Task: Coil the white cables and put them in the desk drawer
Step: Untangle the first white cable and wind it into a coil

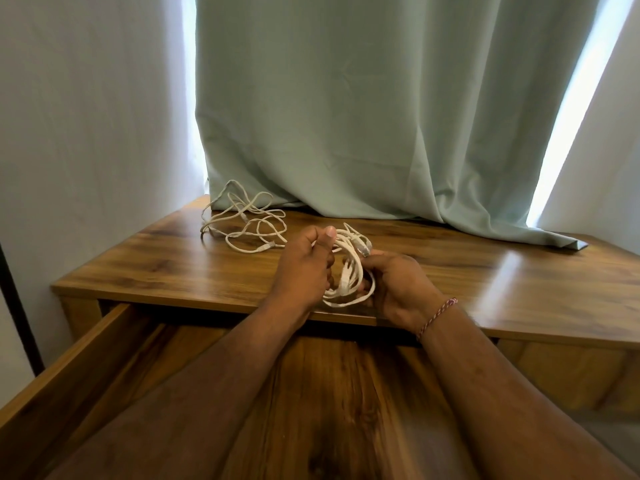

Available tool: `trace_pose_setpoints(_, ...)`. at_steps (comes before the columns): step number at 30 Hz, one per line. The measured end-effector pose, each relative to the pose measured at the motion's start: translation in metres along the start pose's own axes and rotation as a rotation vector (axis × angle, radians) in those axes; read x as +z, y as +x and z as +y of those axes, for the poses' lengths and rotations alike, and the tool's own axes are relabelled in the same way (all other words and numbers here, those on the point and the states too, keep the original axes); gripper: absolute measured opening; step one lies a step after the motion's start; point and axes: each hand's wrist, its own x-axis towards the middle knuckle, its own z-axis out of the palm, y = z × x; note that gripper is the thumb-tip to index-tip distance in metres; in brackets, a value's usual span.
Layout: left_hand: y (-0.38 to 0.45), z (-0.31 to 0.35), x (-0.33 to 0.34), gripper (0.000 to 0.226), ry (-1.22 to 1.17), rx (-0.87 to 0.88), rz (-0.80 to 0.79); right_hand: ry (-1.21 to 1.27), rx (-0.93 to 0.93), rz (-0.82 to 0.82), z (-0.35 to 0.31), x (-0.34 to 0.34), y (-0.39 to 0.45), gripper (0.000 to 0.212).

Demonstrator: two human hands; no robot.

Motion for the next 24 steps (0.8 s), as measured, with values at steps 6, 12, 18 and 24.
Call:
trace_pose_setpoints(6, 0.003, 0.006, -0.003, 0.031, 0.17, 0.218, 0.138, 0.143, -0.05, -0.157, 0.004, 0.015, -0.006, 0.035)
trace_pose_setpoints(12, 0.001, 0.008, -0.007, 0.024, 0.25, 0.378, 0.174, 0.109, -0.103, -0.275, 0.009, 0.019, -0.008, 0.035)
trace_pose_setpoints(18, 0.006, 0.005, -0.013, 0.02, 0.365, 0.441, 0.223, 0.033, -0.107, -0.27, 0.007, 0.027, -0.014, 0.03)
trace_pose_setpoints(24, 0.011, 0.002, -0.018, 0.022, 0.424, 0.454, 0.274, -0.279, -0.274, 0.031, 0.006, 0.035, -0.012, 0.031)
